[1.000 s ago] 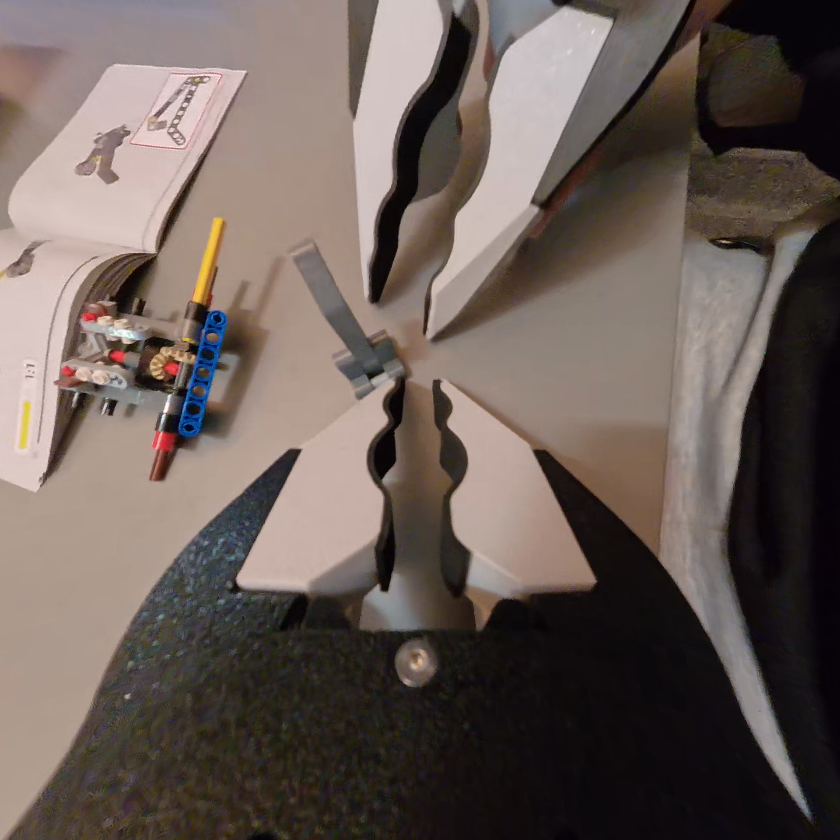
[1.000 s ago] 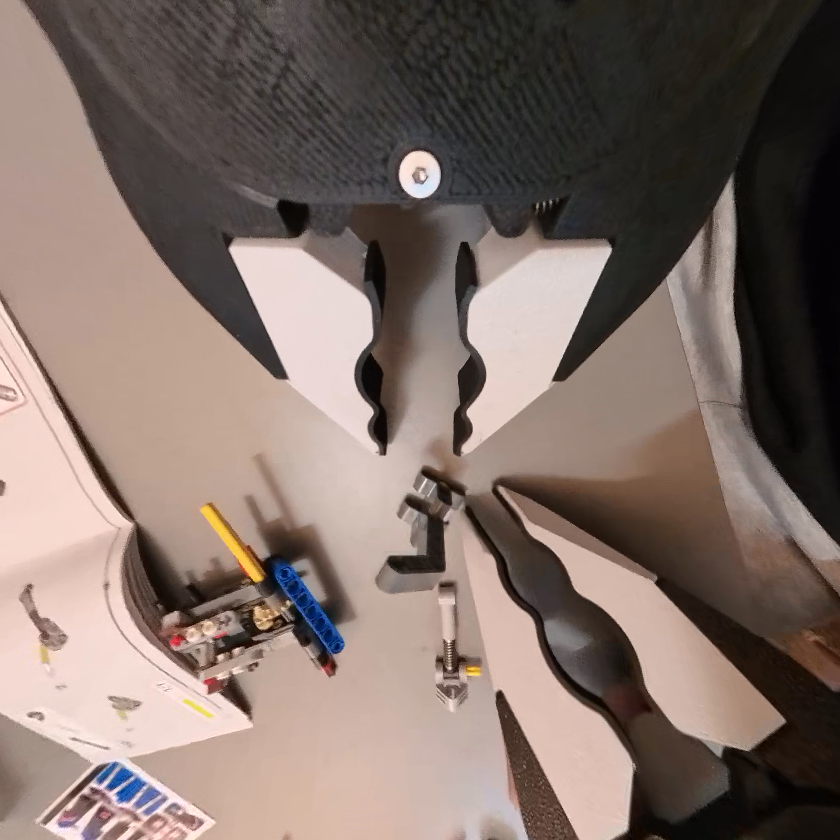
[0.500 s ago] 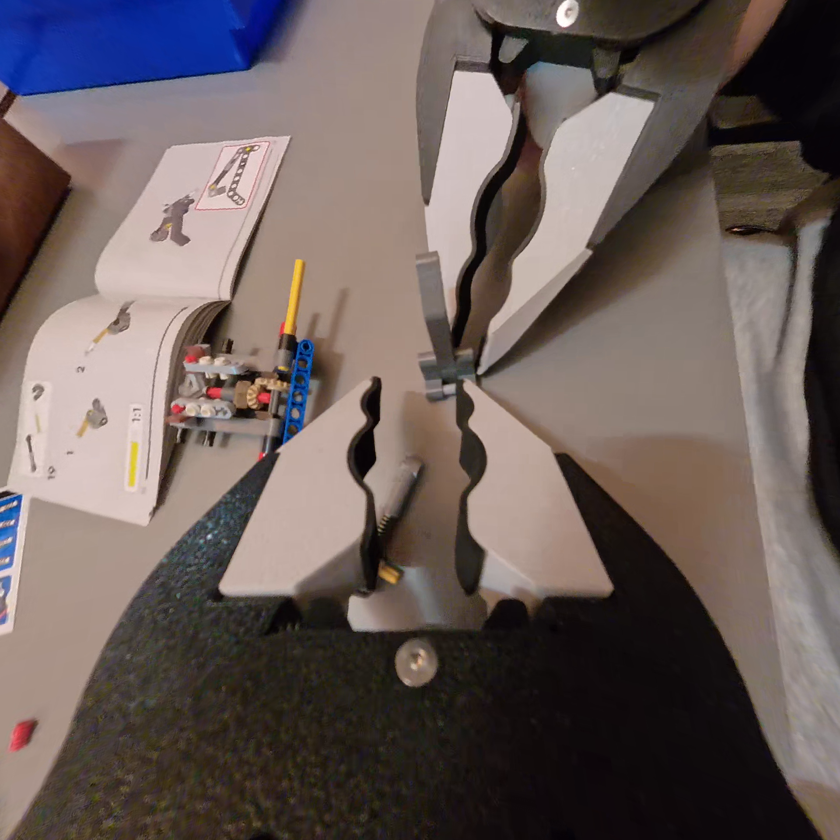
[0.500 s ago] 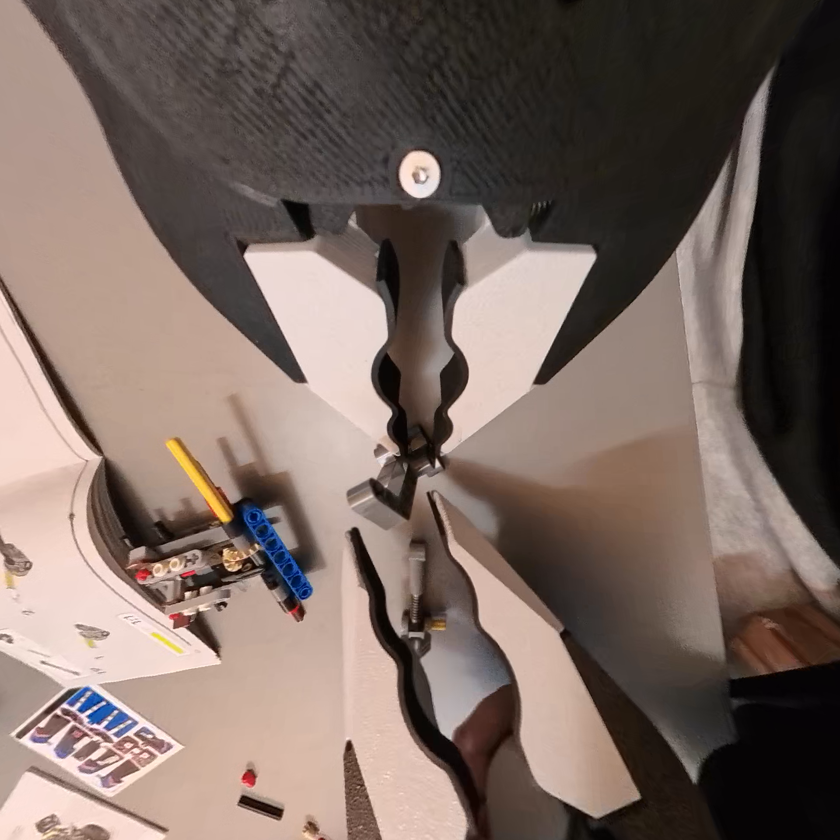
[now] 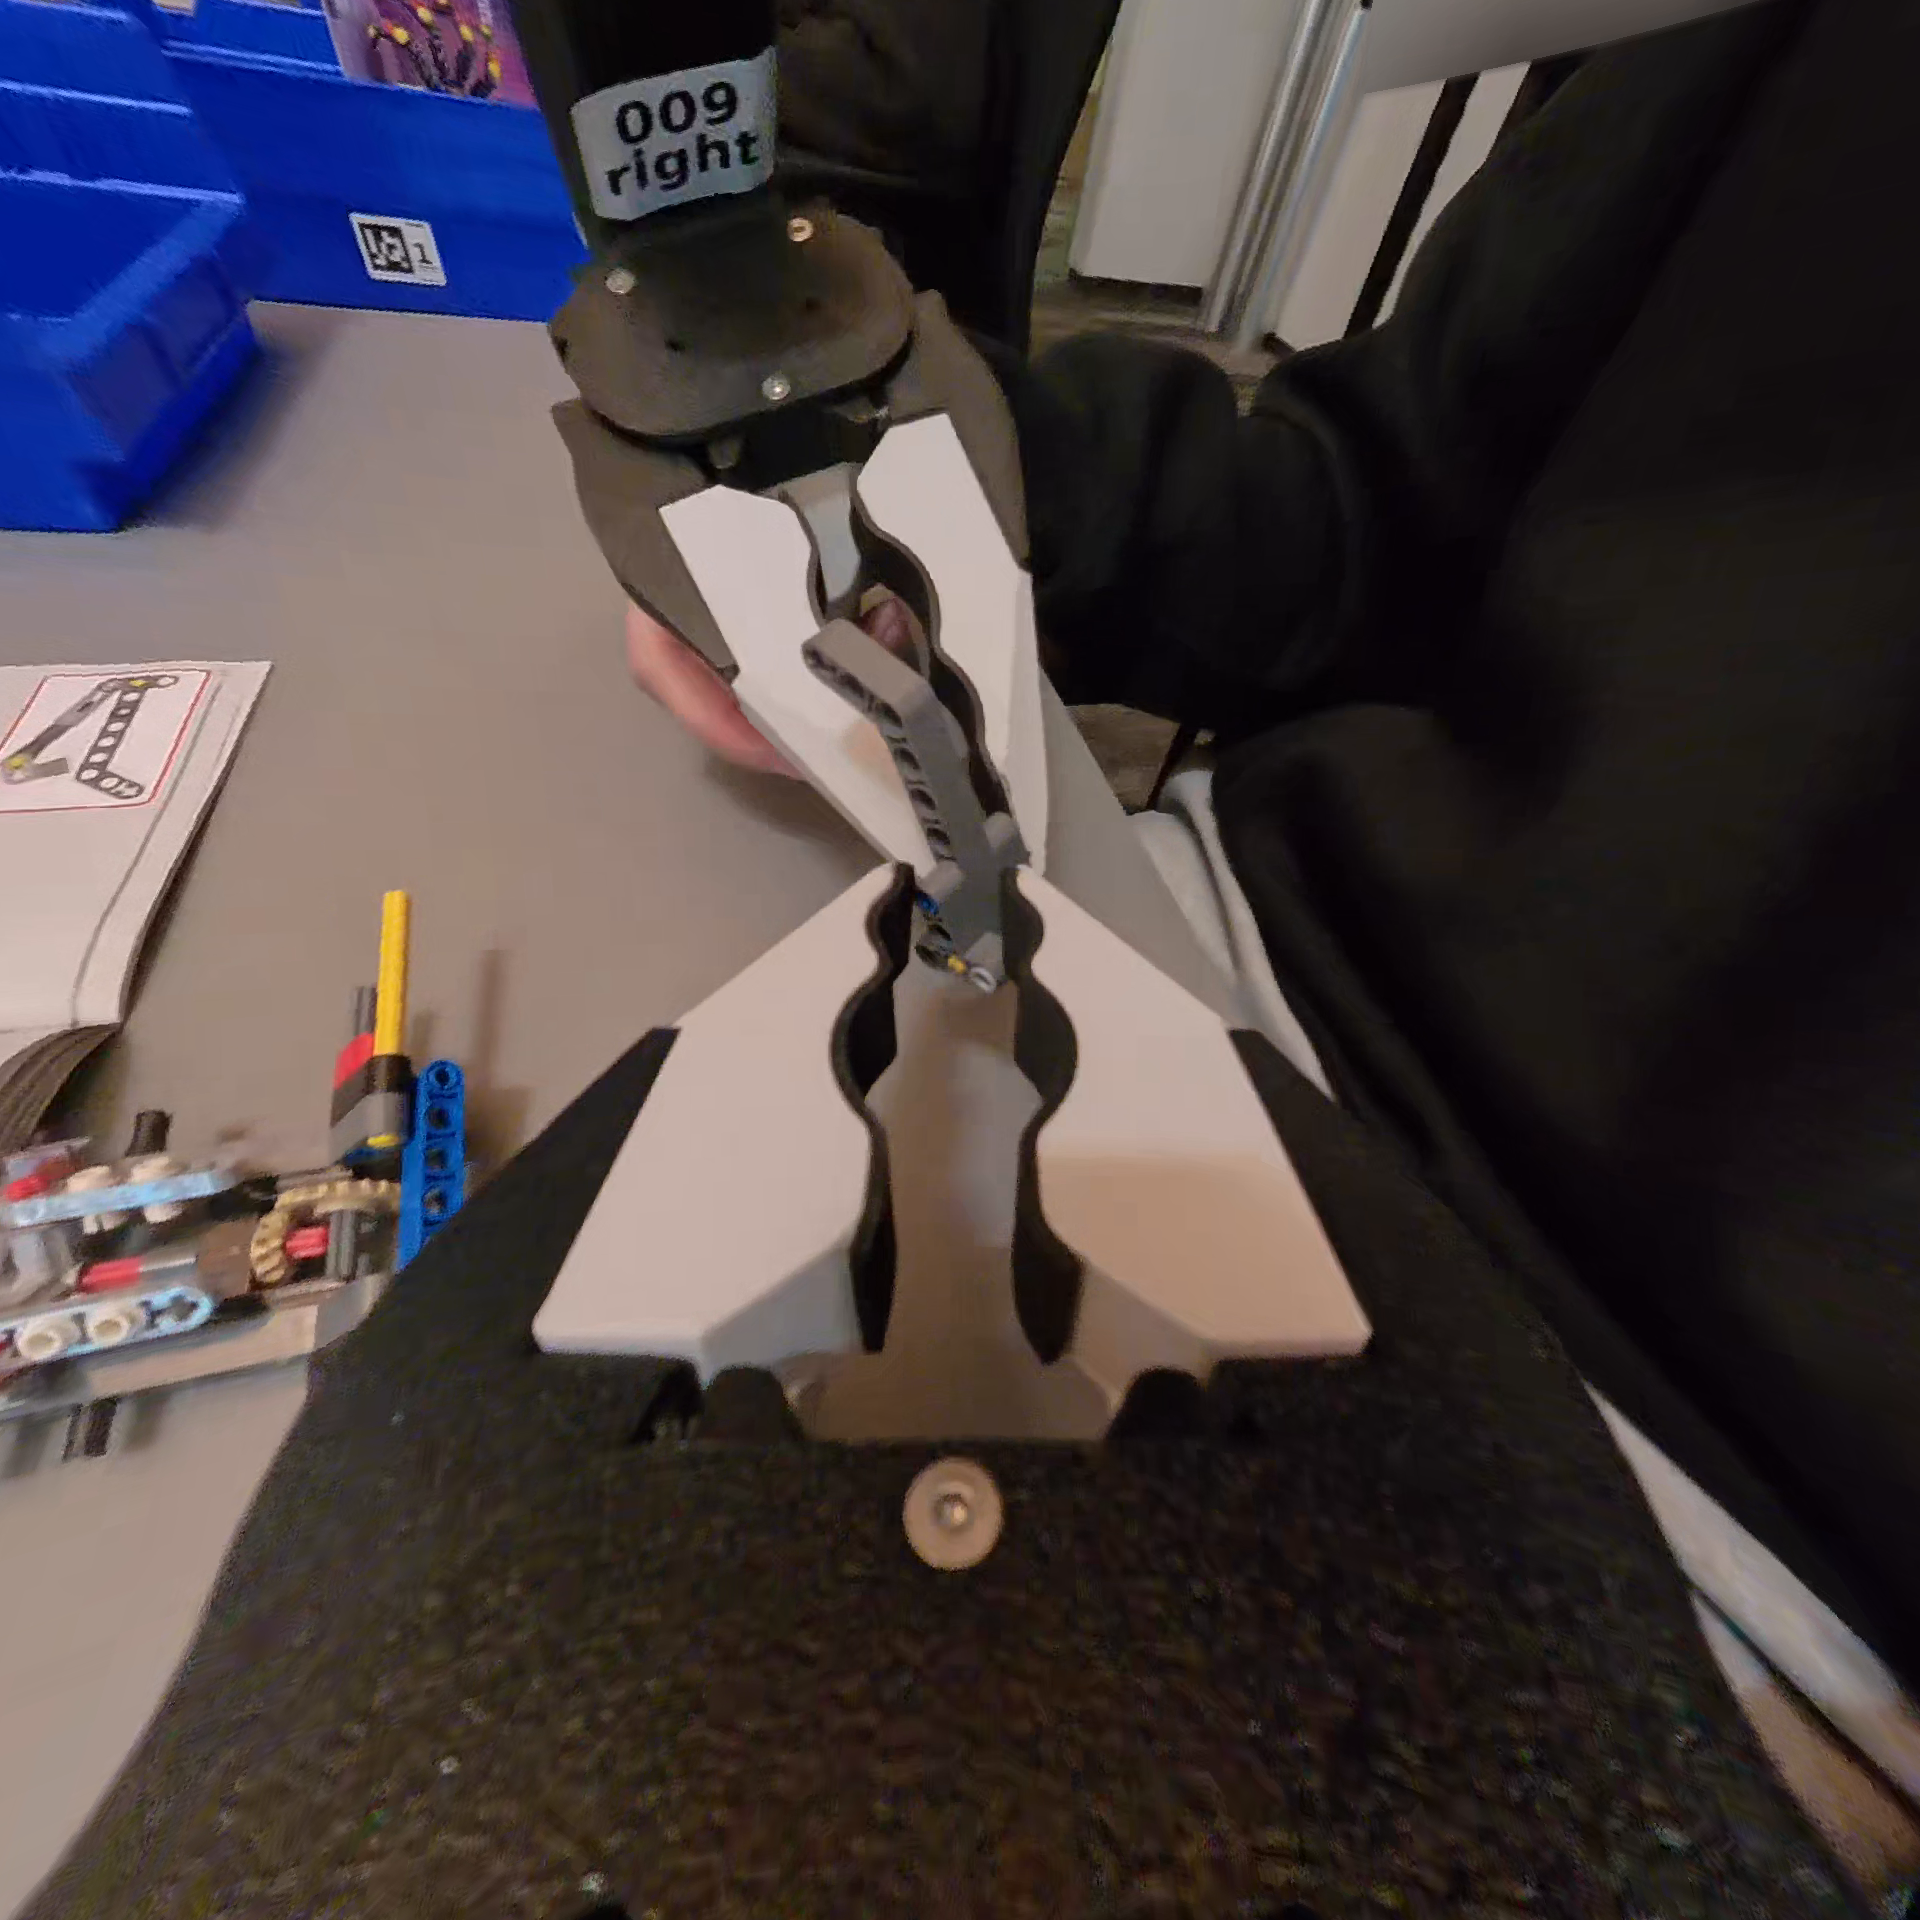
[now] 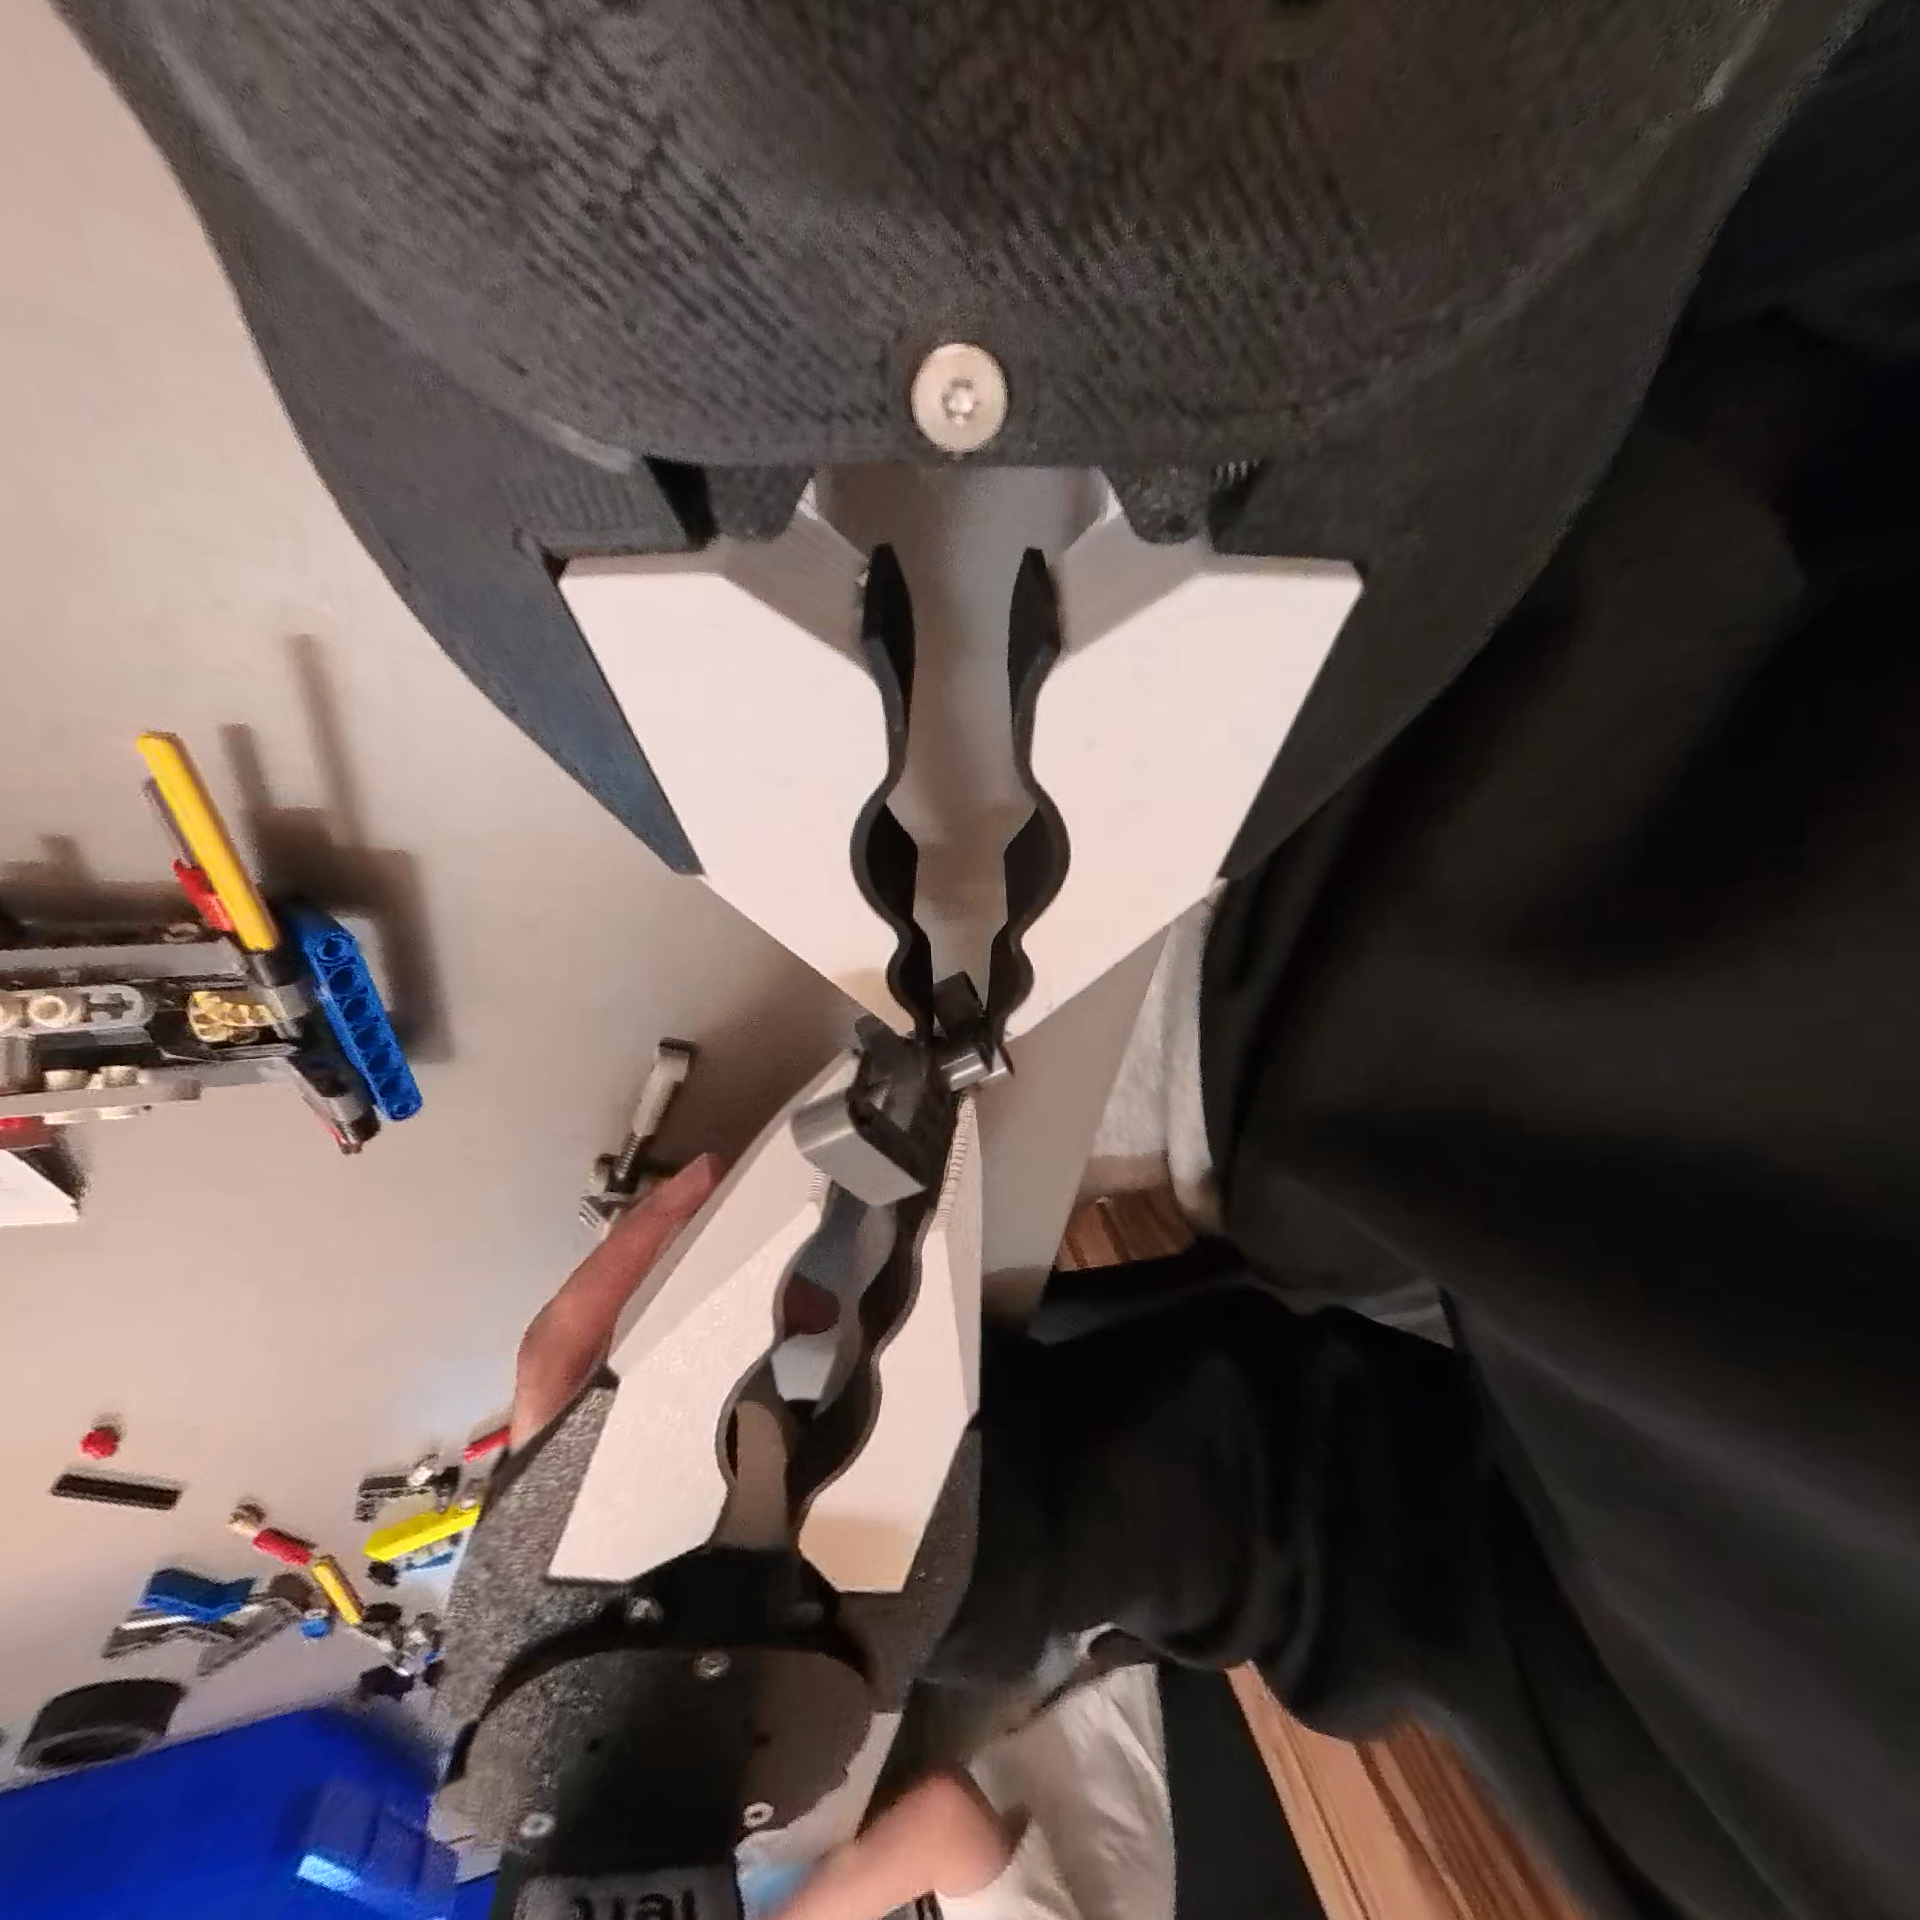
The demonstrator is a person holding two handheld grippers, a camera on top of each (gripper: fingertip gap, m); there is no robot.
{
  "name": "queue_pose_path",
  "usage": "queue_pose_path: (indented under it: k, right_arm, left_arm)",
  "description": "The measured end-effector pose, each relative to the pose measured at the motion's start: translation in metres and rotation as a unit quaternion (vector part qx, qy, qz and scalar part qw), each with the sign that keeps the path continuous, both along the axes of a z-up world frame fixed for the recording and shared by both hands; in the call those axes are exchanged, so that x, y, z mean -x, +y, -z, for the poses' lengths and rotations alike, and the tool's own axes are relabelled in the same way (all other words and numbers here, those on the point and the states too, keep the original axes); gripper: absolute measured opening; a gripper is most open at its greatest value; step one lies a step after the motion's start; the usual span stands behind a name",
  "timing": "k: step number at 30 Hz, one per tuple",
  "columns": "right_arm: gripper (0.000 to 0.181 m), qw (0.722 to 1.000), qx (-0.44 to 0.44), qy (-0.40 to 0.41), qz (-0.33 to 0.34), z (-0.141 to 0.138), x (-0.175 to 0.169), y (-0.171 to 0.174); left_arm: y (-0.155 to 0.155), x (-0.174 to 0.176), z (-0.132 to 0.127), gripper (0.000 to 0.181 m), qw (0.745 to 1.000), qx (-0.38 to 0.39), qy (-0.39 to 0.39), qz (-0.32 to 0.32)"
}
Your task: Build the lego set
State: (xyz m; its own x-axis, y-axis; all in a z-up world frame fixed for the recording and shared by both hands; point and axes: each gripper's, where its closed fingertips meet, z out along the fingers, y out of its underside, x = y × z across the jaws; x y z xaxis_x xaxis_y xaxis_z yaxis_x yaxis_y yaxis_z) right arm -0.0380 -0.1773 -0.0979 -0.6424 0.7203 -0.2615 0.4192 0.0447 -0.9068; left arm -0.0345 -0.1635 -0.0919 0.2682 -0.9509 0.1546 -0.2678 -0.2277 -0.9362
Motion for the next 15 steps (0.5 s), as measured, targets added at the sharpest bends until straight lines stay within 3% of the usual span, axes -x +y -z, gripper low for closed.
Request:
queue_pose_path:
  k: [4, 8, 10, 15]
  right_arm:
    - [0.01, 1.0, 0.013, 0.011, 0.014, -0.005, 0.003, 0.009]
    - [0.021, 0.994, 0.007, 0.024, 0.108, -0.007, 0.013, 0.035]
    - [0.021, 0.99, 0.003, 0.029, 0.139, -0.008, 0.017, 0.042]
    - [0.006, 0.99, 0.024, 0.031, 0.133, -0.011, 0.022, 0.04]
  left_arm:
    - [0.008, 0.006, -0.004, 0.011, 0.999, 0.022, -0.027, -0.024]
    - [0.028, 0.022, -0.011, 0.006, 0.987, 0.075, -0.081, -0.114]
    - [0.029, 0.024, -0.011, 0.006, 0.985, 0.074, -0.088, -0.131]
    - [0.031, 0.024, -0.008, 0.005, 0.985, 0.062, -0.072, -0.145]
